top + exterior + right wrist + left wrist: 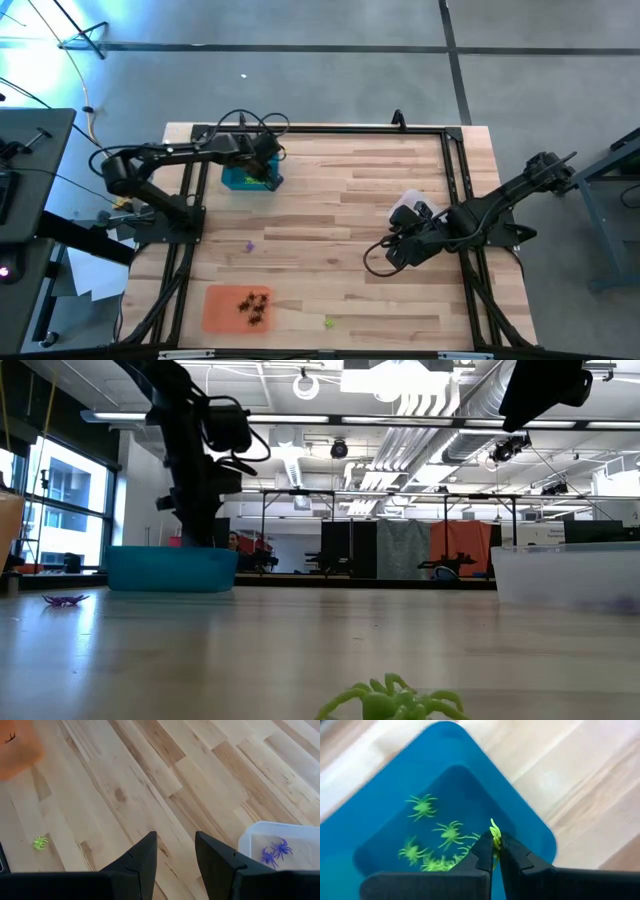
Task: Sort Halloween decoration
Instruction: Put the green spider toy into the blue bin, then put the violet spider toy into the transparent bin
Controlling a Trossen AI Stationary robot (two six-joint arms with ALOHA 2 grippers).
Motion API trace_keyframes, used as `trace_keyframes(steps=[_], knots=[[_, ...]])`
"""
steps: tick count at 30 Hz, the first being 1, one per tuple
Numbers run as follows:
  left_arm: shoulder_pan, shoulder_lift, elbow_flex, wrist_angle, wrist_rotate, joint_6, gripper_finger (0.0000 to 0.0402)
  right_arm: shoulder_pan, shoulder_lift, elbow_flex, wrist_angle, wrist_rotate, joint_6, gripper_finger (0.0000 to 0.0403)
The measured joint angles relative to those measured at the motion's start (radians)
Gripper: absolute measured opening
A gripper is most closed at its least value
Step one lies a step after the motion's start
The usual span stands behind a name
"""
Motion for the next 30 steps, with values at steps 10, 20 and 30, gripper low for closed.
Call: trace_keyframes(steps=[10,20,30], knots=[[-0.010,0.010,0.000,-0.032,0.002,0.072,0.0004,0.000,0.001,0.000,0.000,0.000,0.000,0.0130],[-0.010,0.010,0.000,0.015,-0.083,0.123,0.0093,0.000,0.001,0.000,0.000,0.001,0.000,0.0130],[-0.010,0.009,0.000,0.029,-0.118,0.016,0.0169,0.000,0.001,0.000,0.000,0.004,0.000,0.0130]])
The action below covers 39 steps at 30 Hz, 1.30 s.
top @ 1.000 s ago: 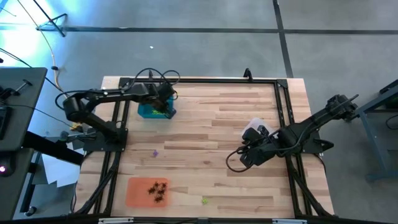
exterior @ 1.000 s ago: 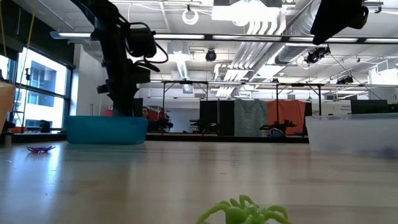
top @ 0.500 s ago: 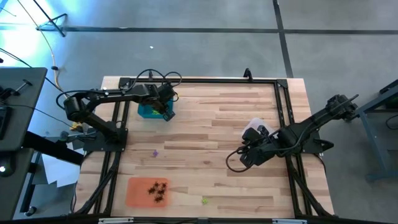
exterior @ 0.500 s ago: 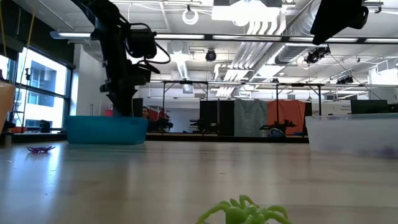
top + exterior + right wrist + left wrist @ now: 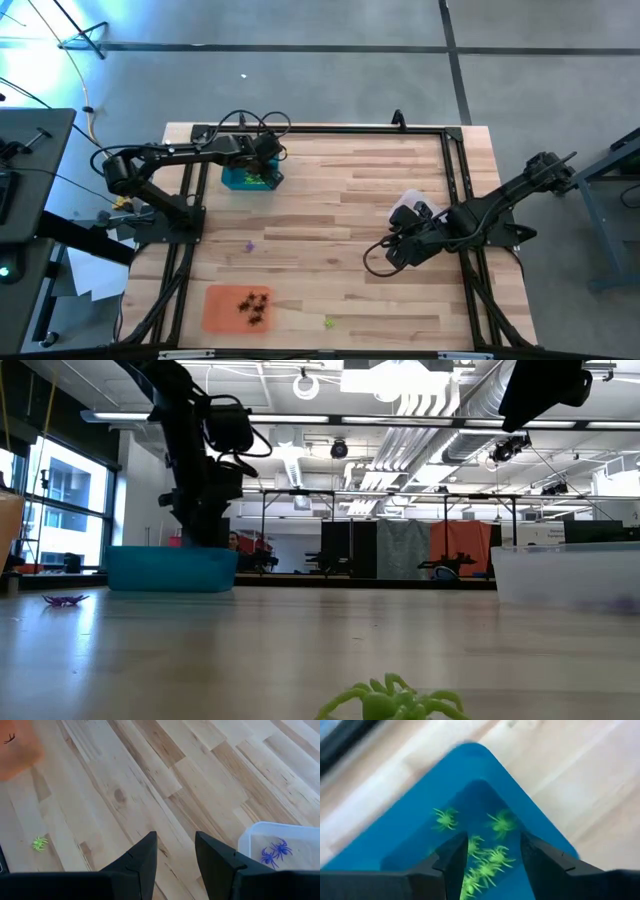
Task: Sort Halloween decoration
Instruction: Put the violet spider toy into the transparent bin
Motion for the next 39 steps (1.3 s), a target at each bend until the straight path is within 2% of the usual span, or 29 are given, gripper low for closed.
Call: trace_keyframes(steps=[5,7,11,14,19,24,26,30,39], knots=[[-0.035,-0.068,0.000,-0.031,0.208,-0.081,0.0169,0.000,0.000,0.000,0.000,0.000,0.000,0.0130],[-0.077,-0.131,0.000,-0.034,0.245,-0.113,0.0169,0.000,0.000,0.000,0.000,0.000,0.000,0.0130],[-0.212,-0.243,0.002,-0.026,0.216,-0.207,0.0169,0.000,0.000,0.000,0.000,-0.001,0.000,0.0130],[-0.374,-0.268,0.002,-0.031,0.182,-0.324,0.0169,0.000,0.000,0.000,0.000,-0.001,0.000,0.0130],[-0.671,-0.212,0.002,-0.056,0.063,-0.605,0.0169,0.000,0.000,0.000,0.000,-0.004,0.000,0.0130],[-0.857,-0.121,0.001,-0.132,-0.017,-0.863,0.0168,0.000,0.000,0.000,0.000,-0.004,0.000,0.0130],[-0.896,-0.077,0.001,-0.140,-0.025,-0.951,0.0168,0.000,0.000,0.000,0.000,-0.003,0.000,0.0130],[-0.936,0.007,0.001,-0.168,-0.020,-1.030,0.0168,0.000,0.000,0.000,0.000,-0.003,0.000,0.0130],[-0.939,0.115,0.001,-0.291,0.010,-1.107,0.0176,0.000,0.000,0.000,0.000,-0.003,0.000,0.0130]])
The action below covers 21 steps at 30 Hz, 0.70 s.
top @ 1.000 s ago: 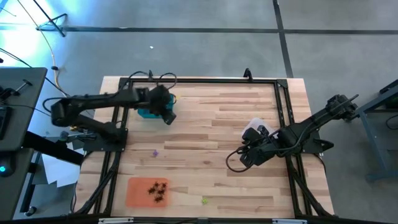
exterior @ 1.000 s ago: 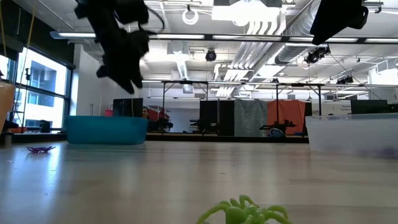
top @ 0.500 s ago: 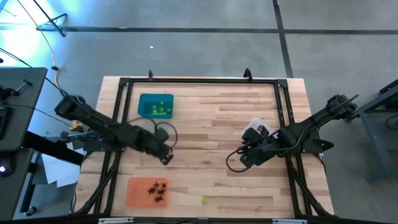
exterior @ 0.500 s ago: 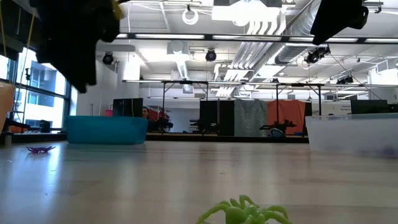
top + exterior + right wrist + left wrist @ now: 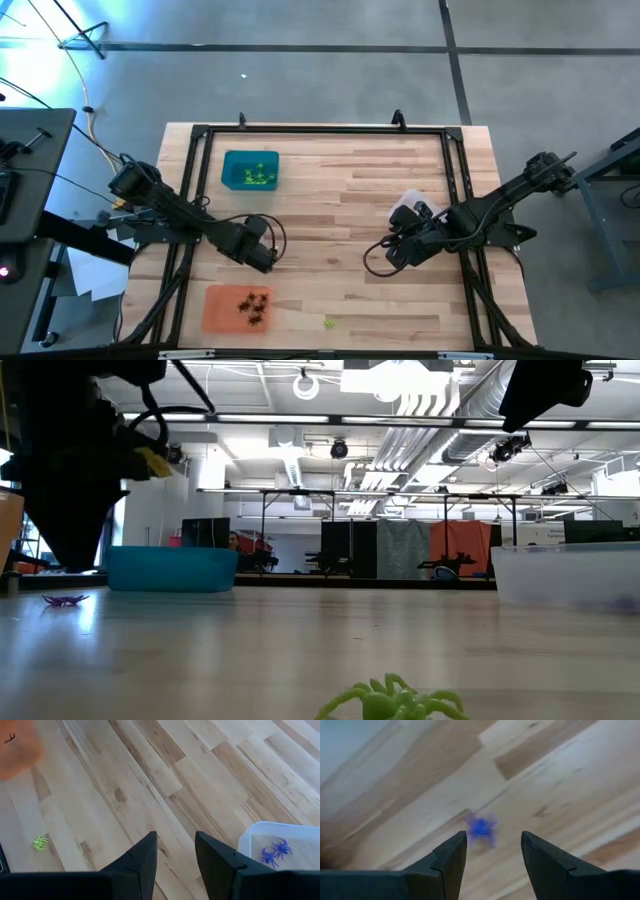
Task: Sort Halloween decoration
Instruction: Put the violet spider toy into the transparent bin
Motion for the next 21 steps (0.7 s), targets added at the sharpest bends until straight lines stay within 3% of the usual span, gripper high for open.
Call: trace_keyframes(steps=[21], knots=[[0.056,0.166,0.003,-0.017,0.000,0.049,0.0176,0.000,0.000,0.000,0.000,0.003,0.000,0.0130]])
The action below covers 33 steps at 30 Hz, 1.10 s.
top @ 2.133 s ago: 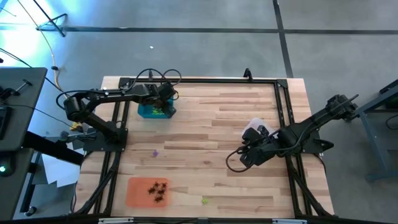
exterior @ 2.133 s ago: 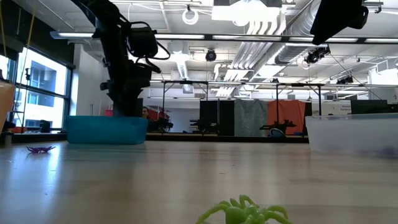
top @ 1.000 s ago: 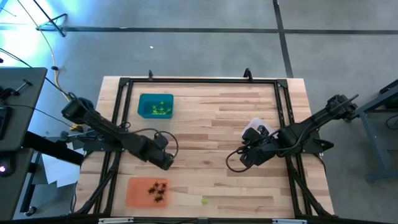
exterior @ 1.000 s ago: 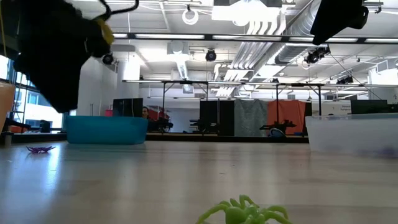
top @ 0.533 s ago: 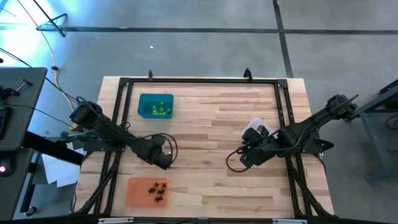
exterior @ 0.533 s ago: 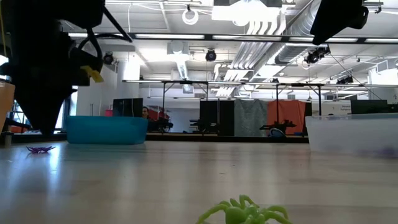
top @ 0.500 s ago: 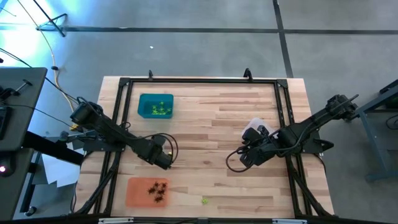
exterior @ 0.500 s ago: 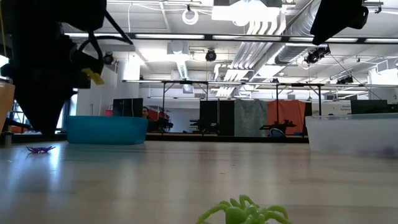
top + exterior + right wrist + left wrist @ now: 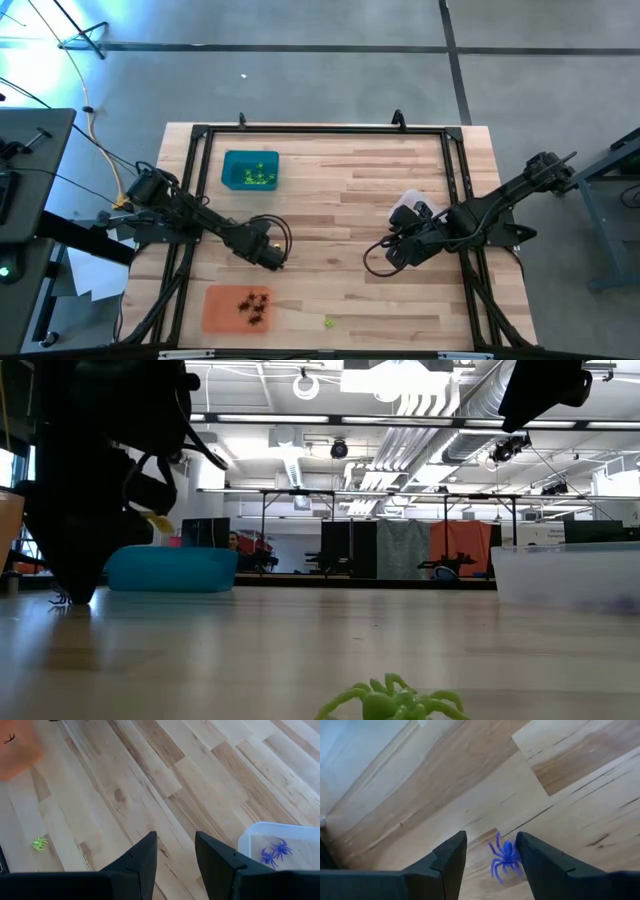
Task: Sort Halloween decoration
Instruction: Put the violet spider toy into the transparent bin
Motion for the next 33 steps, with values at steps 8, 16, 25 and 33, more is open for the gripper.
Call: trace_keyframes(steps=[8,16,25,33], knots=[[-0.001,0.001,-0.001,0.021,0.005,-0.074,0.0116,0.000,0.000,0.000,0.000,0.000,0.000,0.0130],[-0.002,0.003,0.000,0.047,0.002,-0.031,0.0013,0.000,0.000,0.000,0.000,-0.004,0.000,0.0130],[-0.001,0.007,0.026,0.044,0.003,0.039,0.0003,0.000,0.000,0.000,0.000,-0.003,0.000,0.0130],[0.028,-0.024,0.085,0.058,-0.070,0.175,0.0001,0.000,0.000,0.000,0.000,-0.003,0.000,0.0130]])
